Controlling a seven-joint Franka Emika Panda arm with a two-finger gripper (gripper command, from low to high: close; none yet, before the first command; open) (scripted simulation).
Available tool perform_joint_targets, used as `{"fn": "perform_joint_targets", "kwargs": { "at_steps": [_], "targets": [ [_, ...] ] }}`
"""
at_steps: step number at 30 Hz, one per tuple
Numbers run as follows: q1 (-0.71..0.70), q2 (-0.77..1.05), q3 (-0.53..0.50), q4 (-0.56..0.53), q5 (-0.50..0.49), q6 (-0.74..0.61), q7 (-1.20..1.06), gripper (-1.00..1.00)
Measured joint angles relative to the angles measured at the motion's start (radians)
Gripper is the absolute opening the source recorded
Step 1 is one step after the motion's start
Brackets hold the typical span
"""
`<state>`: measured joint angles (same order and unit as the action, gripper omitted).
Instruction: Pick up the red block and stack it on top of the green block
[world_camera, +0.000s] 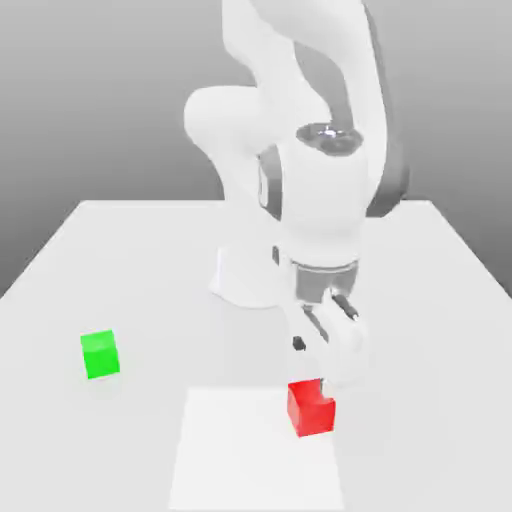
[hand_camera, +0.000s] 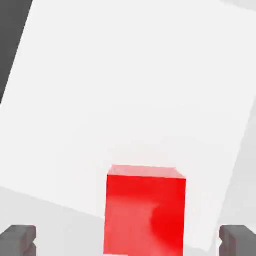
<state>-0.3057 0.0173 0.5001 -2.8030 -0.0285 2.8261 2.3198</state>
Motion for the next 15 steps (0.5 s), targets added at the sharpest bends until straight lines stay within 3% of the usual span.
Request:
{"fn": "perform_joint_targets", "kwargs": {
  "at_steps": [4,10,11,15],
  "targets": [
    [0.019,0.087,-0.057,0.015,-0.138,0.062,0.108,0.0],
    [0.153,0.221,-0.242,0.039,-0.356,0.16,0.266,0.0],
    [0.17,0.233,-0.264,0.041,-0.374,0.17,0.279,-1.0],
    [0.17,0.233,-0.264,0.041,-0.374,0.172,0.279,-1.0]
  ]
}}
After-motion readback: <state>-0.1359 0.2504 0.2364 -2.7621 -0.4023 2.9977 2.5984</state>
